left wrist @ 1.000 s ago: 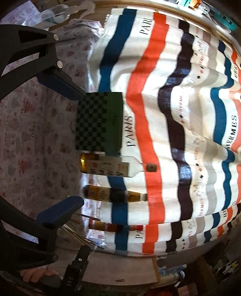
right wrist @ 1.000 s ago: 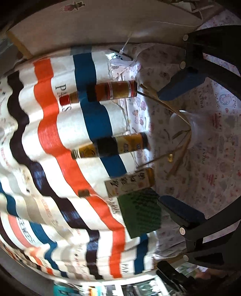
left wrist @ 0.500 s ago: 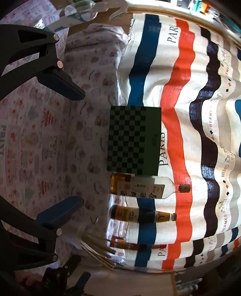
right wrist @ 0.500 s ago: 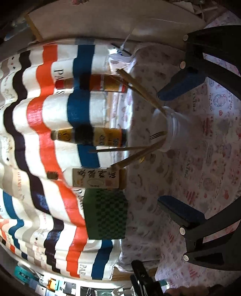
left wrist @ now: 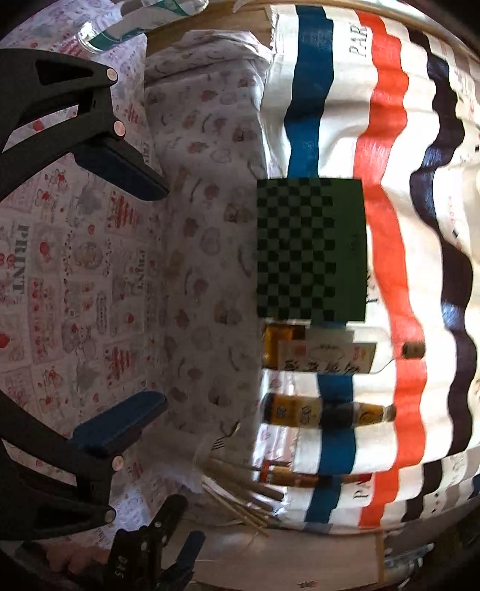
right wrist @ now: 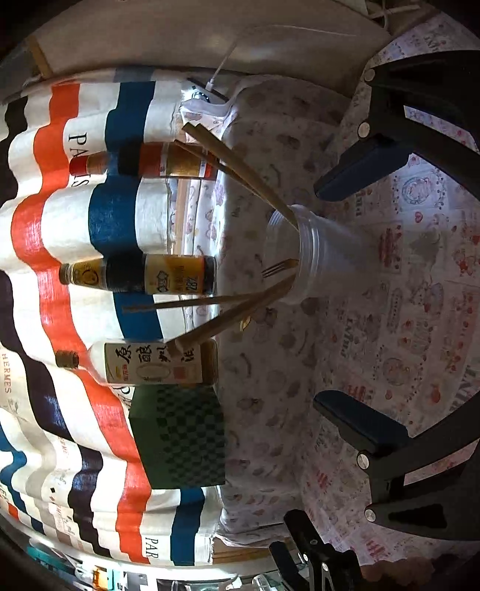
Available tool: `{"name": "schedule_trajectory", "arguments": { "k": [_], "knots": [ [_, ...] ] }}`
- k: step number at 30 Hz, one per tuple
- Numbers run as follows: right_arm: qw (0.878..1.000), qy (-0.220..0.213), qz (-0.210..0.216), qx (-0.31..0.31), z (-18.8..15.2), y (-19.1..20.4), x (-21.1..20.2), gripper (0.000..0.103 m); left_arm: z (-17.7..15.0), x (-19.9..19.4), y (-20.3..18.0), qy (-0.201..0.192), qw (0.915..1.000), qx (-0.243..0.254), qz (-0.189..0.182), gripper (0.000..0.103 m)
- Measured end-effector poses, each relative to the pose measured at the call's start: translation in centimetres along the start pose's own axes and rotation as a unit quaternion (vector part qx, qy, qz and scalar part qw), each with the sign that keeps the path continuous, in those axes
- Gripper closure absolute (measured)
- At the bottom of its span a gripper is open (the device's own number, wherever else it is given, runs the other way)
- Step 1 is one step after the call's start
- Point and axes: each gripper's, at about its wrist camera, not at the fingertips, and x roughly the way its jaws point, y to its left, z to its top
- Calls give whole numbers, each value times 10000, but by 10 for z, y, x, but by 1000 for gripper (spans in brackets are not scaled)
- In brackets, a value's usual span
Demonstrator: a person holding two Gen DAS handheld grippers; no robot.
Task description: Organize utensils
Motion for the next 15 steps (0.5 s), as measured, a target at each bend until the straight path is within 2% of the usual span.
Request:
{"name": "schedule_trajectory", "arguments": {
  "k": [3,15],
  "knots": [
    [10000,89,-41,-17,0,3,3,0,0,-1,-6,-19,9999,144,8,1],
    [10000,31,-76,42,-1,1,0,0,0,-2,-5,-21,9999,102,79,1]
  ]
}}
